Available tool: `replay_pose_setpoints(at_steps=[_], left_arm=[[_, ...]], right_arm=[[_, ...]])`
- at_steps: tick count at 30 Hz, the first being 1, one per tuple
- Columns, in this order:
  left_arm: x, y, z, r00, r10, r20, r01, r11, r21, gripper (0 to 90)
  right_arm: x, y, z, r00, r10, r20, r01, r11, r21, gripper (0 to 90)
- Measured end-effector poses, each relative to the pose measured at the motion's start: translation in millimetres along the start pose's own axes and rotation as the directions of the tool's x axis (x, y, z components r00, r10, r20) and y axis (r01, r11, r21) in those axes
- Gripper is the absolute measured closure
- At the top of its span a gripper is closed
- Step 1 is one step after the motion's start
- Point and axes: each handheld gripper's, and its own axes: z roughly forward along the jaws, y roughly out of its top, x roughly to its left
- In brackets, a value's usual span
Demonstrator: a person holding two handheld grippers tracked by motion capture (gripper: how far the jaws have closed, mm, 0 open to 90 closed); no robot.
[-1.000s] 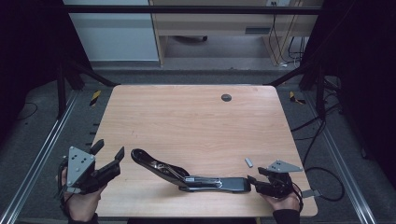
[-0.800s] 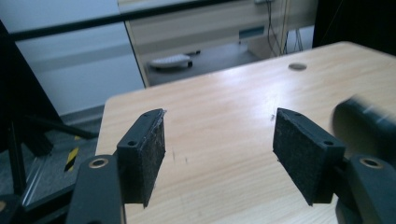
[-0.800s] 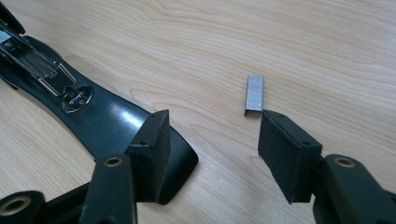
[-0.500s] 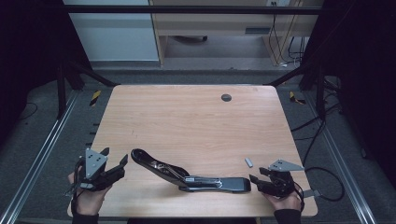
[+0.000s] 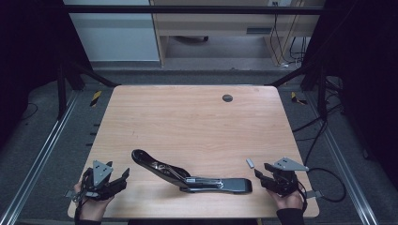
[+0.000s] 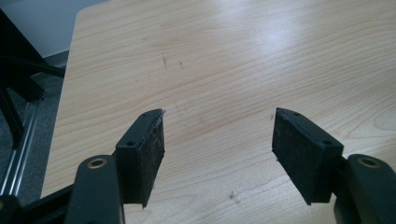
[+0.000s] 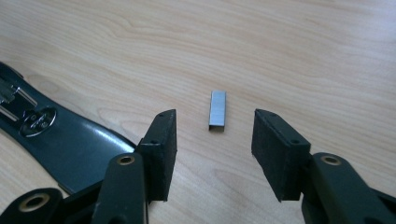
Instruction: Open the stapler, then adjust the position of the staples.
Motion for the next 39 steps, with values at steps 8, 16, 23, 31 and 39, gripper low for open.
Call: replay_pose_setpoints(at_steps=[8, 16, 23, 31, 39], left_arm=[[-1.5, -4.9, 11.3, 0.9998, 0.014, 0.012, -0.014, 0.9993, 0.034, 33.6], [-2.6, -5.9, 16.9, 0.9994, 0.027, 0.022, -0.029, 0.9983, 0.052, 33.6], [-3.4, -5.7, 18.1, 0.9992, 0.035, 0.022, -0.036, 0.9979, 0.053, 33.5], [-5.1, -5.9, 19.9, 0.9986, 0.046, 0.027, -0.048, 0.9968, 0.064, 33.3], [-4.2, -5.9, 20.5, 0.9986, 0.046, 0.027, -0.048, 0.9967, 0.066, 33.1]], right_arm=[[-1.8, 7.9, 4.0, 0.9994, -0.028, 0.021, 0.027, 0.9994, 0.022, 40.9], [0.6, 22.9, 15.2, 0.9989, -0.024, 0.041, 0.021, 0.9966, 0.079, 40.6], [-3.9, 33.9, 22.7, 0.9971, -0.034, 0.068, 0.027, 0.9946, 0.101, 44.2], [-4.5, 43.9, 34.0, 0.9969, -0.046, 0.065, 0.035, 0.9873, 0.155, 48.5], [-2.2, 49.8, 47.3, 0.9962, -0.065, 0.058, 0.053, 0.9804, 0.19, 52.6]])
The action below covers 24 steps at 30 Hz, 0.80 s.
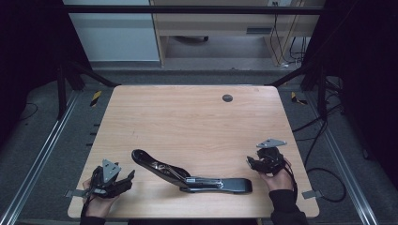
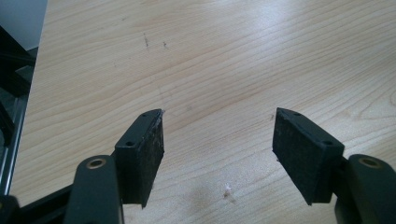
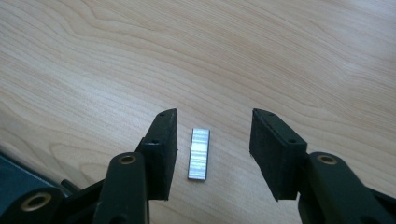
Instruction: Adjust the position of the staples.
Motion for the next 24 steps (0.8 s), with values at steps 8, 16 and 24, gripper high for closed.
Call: replay_pose_setpoints(at_steps=[8, 16, 24], left_arm=[[-3.3, 0.8, 1.6, 0.9998, 0.018, -0.003, -0.018, 0.9998, 0.01, 33.1], [-2.7, 1.0, 3.6, 0.9998, 0.022, -0.003, -0.022, 0.9995, 0.023, 33.1], [-2.9, 1.0, 4.1, 0.9998, 0.021, -0.004, -0.021, 0.9994, 0.028, 33.3]], right_arm=[[1.4, 1.6, 12.8, 1.0, -0.006, -0.004, 0.007, 0.9982, 0.059, 56.6], [1.5, 0.9, 20.1, 0.9999, -0.011, -0.007, 0.012, 0.9963, 0.085, 62.2], [0.9, 1.5, 27.1, 0.9997, -0.013, -0.02, 0.016, 0.9931, 0.117, 67.9]])
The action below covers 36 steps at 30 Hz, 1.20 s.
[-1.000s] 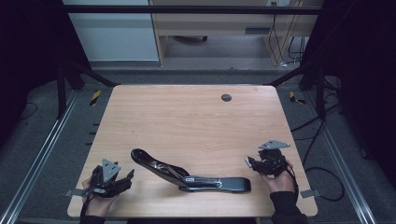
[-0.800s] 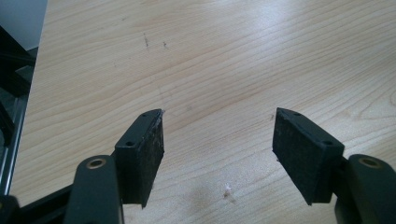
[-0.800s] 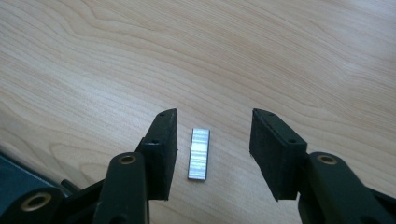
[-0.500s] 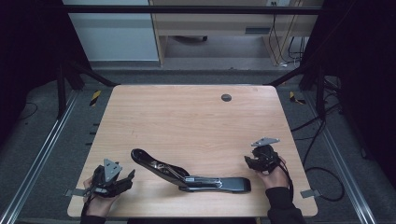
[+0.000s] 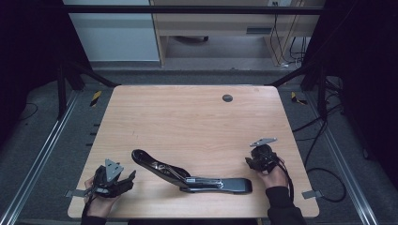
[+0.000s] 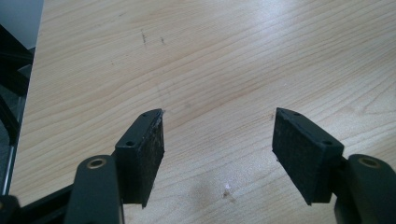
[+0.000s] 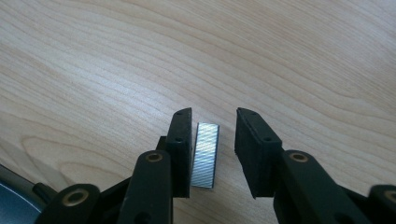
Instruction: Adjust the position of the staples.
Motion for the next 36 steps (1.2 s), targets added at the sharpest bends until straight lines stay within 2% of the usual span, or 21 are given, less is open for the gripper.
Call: replay_pose_setpoints(at_steps=[3, 4, 5, 11, 15, 18, 25, 30, 33, 36], left_arm=[[0.0, 0.0, 0.5, 1.0, 0.002, -0.001, -0.002, 1.0, 0.006, 33.4], [0.0, -0.1, 0.5, 1.0, 0.002, -0.001, -0.002, 1.0, 0.007, 33.4], [-0.1, -0.1, 0.6, 1.0, 0.002, 0.0, -0.002, 1.0, 0.008, 33.4], [-0.5, -0.1, 1.6, 1.0, 0.004, 0.0, -0.004, 0.9999, 0.013, 33.4], [-0.5, -0.1, 1.4, 1.0, 0.002, 0.002, -0.002, 0.9999, 0.014, 33.4], [-0.7, -0.3, 1.6, 1.0, 0.005, 0.002, -0.005, 0.9999, 0.016, 33.3], [-0.9, -0.5, 0.2, 0.9999, 0.016, 0.003, -0.016, 0.9997, 0.018, 33.2], [-1.0, -0.6, 0.1, 0.9999, 0.016, 0.003, -0.016, 0.9997, 0.018, 33.2], [-1.6, -0.5, -0.2, 0.9998, 0.018, 0.001, -0.018, 0.9997, 0.017, 33.2], [-1.9, -0.7, -0.2, 0.9997, 0.023, 0.005, -0.023, 0.9995, 0.02, 33.1]], right_arm=[[0.0, -0.3, 0.9, 1.0, -0.001, -0.005, 0.002, 1.0, 0.005, 70.2], [0.4, -0.1, 0.5, 0.9998, 0.013, -0.015, -0.013, 0.9998, 0.013, 70.7], [-0.3, -0.5, 1.3, 1.0, 0.0, -0.008, 0.0, 0.9999, 0.013, 71.4], [1.5, -0.1, 3.3, 0.9998, 0.002, -0.021, -0.001, 0.9992, 0.04, 76.9], [0.8, -0.3, 2.1, 0.9997, 0.009, -0.024, -0.008, 0.9994, 0.033, 77.5], [0.4, -0.3, 0.3, 0.9996, -0.005, -0.026, 0.006, 0.9995, 0.031, 77.5], [-2.2, -3.7, -13.9, 0.9992, -0.007, -0.041, 0.007, 1.0, -0.005, 77.5], [-2.6, -12.8, -25.9, 0.9963, -0.052, -0.068, 0.051, 0.9986, -0.014, 77.5], [-4.2, -20.8, -31.8, 0.9936, -0.089, -0.07, 0.086, 0.9954, -0.043, 77.5], [-6.7, -29.3, -35.0, 0.9918, -0.1, -0.079, 0.096, 0.9942, -0.047, 77.5]])
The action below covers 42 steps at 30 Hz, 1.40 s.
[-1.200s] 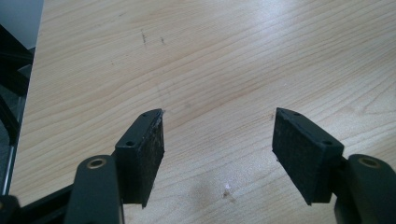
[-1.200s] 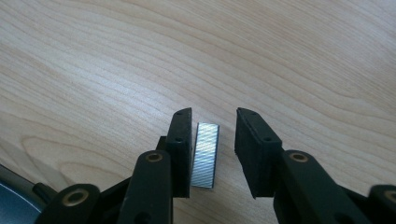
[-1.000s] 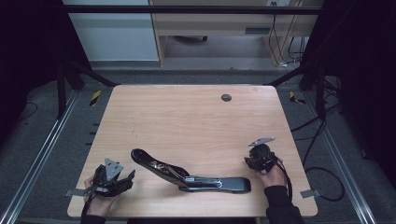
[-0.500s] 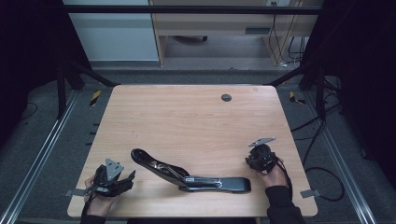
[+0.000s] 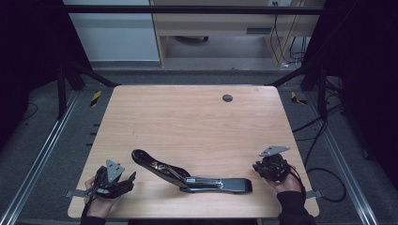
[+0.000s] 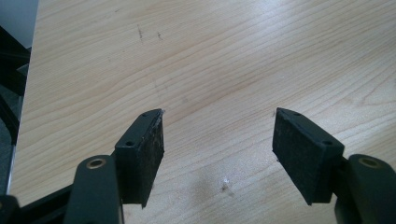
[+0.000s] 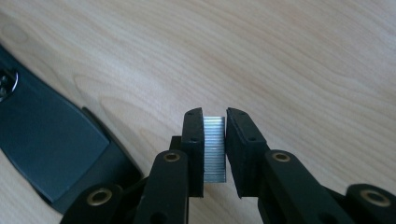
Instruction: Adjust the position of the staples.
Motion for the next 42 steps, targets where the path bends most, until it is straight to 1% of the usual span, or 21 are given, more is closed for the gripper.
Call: replay_pose_setpoints(at_steps=[2, 7, 8, 12, 14, 16, 18, 20, 21, 24, 29, 30, 33, 35, 37, 41, 42], left_arm=[[-0.2, 0.1, 0.1, 1.0, 0.001, 0.002, -0.001, 1.0, 0.001, 33.0], [0.0, -0.1, -0.2, 1.0, 0.003, 0.002, -0.003, 1.0, 0.0, 33.0], [0.0, -0.1, -0.2, 1.0, 0.003, 0.002, -0.003, 1.0, 0.0, 33.0], [-0.3, -0.1, 0.1, 1.0, 0.006, 0.006, -0.006, 1.0, 0.003, 33.1], [-0.9, 0.0, 0.1, 0.9999, 0.011, 0.006, -0.011, 0.9999, 0.006, 33.1], [-1.1, 0.0, 0.2, 0.9998, 0.017, 0.006, -0.017, 0.9998, 0.007, 33.1], [-1.4, 0.0, 0.3, 0.9998, 0.017, 0.005, -0.017, 0.9998, 0.008, 33.1], [-1.4, 0.0, 0.3, 0.9998, 0.018, 0.005, -0.018, 0.9998, 0.009, 33.1], [-1.4, 0.0, 0.4, 0.9998, 0.018, 0.005, -0.018, 0.9998, 0.009, 33.1], [-1.3, 0.0, 0.6, 0.9998, 0.02, 0.005, -0.02, 0.9997, 0.012, 33.1], [-0.6, -0.1, 0.4, 0.9999, 0.015, 0.007, -0.016, 0.9998, 0.013, 33.0], [-0.4, -0.2, 0.3, 0.9999, 0.014, 0.008, -0.014, 0.9998, 0.013, 33.0], [0.0, -0.7, 0.5, 0.9999, 0.008, 0.011, -0.008, 0.9999, 0.012, 33.0], [0.4, -0.8, 0.5, 0.9999, 0.007, 0.014, -0.007, 0.9999, 0.012, 33.0], [0.7, -0.8, 0.6, 0.9999, 0.008, 0.014, -0.008, 0.9999, 0.013, 33.0], [1.1, -1.0, 1.0, 0.9999, 0.008, 0.013, -0.008, 0.9999, 0.015, 33.0], [1.2, -0.9, 1.1, 0.9999, 0.008, 0.013, -0.009, 0.9998, 0.016, 33.0]], right_arm=[[-1.7, -6.2, -1.1, 0.9998, -0.018, 0.001, 0.018, 0.9998, -0.003, 77.5], [-5.5, -15.9, -3.5, 0.9996, -0.02, -0.019, 0.02, 0.9998, 0.0, 77.5], [-5.8, -17.8, -3.9, 0.9995, -0.009, -0.031, 0.01, 0.9999, 0.006, 77.4], [-8.0, -25.8, -3.8, 0.9984, -0.011, -0.056, 0.012, 0.9997, 0.021, 77.4], [-8.5, -28.3, -3.6, 0.9984, -0.009, -0.057, 0.01, 0.9996, 0.026, 77.4], [-9.7, -30.3, -3.1, 0.9977, -0.021, -0.064, 0.023, 0.9993, 0.031, 77.4], [-9.5, -30.9, -2.1, 0.9974, -0.015, -0.07, 0.018, 0.9991, 0.038, 77.3], [-9.6, -30.8, -1.4, 0.9972, -0.024, -0.07, 0.028, 0.9985, 0.048, 77.0], [-8.7, -30.5, -0.9, 0.9973, -0.018, -0.072, 0.022, 0.9985, 0.05, 76.7], [-8.6, -30.7, 0.2, 0.9969, -0.027, -0.074, 0.031, 0.9979, 0.057, 74.4], [-7.7, -28.6, -2.4, 0.9975, -0.016, -0.069, 0.02, 0.9983, 0.055, 70.0], [-8.1, -27.8, -3.7, 0.9976, -0.027, -0.063, 0.03, 0.9985, 0.046, 69.5], [-7.3, -25.3, -8.2, 0.9987, -0.013, -0.049, 0.015, 0.9993, 0.035, 67.8], [-6.7, -24.0, -10.8, 0.9996, -0.002, -0.028, 0.003, 0.999, 0.044, 68.6], [-6.6, -23.5, -11.2, 0.9997, 0.007, -0.024, -0.006, 0.9985, 0.055, 70.2], [-6.1, -22.2, -10.1, 0.9999, -0.001, -0.012, 0.002, 0.9971, 0.076, 72.3], [-5.4, -21.5, -10.3, 0.9999, 0.01, -0.013, -0.009, 0.9966, 0.082, 72.5]])
